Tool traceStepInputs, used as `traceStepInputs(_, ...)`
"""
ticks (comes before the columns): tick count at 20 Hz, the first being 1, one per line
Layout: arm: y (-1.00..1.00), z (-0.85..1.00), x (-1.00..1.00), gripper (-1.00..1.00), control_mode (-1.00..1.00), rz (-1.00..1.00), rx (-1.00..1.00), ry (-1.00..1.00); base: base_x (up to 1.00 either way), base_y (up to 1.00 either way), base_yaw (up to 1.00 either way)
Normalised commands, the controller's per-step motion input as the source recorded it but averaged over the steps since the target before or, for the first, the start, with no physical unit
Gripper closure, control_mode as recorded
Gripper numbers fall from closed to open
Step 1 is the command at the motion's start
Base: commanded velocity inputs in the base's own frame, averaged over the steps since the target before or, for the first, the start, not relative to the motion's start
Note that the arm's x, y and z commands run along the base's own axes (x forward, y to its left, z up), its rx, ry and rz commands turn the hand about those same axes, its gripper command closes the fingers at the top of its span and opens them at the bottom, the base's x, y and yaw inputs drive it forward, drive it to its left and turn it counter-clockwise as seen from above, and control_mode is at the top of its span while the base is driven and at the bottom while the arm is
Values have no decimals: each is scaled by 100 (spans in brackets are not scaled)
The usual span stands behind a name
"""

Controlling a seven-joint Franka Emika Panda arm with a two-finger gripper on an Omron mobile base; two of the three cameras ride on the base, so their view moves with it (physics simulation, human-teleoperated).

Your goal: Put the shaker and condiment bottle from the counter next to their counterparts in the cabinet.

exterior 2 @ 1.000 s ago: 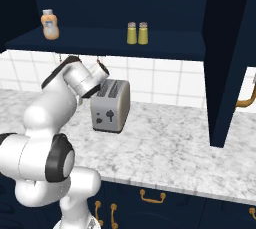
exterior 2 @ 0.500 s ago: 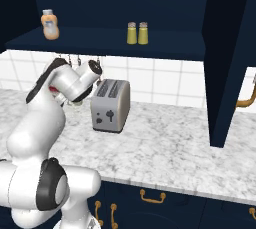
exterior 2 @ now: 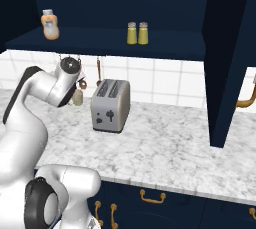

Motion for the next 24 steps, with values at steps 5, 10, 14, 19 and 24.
traceStepInputs(5,0,63,0,100,-100,-34,0,0,0,0,0)
traceStepInputs(10,0,69,-7,100,-100,-27,3,0,0,0,0)
traceStepInputs(14,0,61,-16,100,-100,-20,4,1,0,0,0)
traceStepInputs(19,0,51,-11,100,-100,-17,3,2,0,0,0)
traceStepInputs(24,0,58,6,100,-100,-15,7,4,0,0,0)
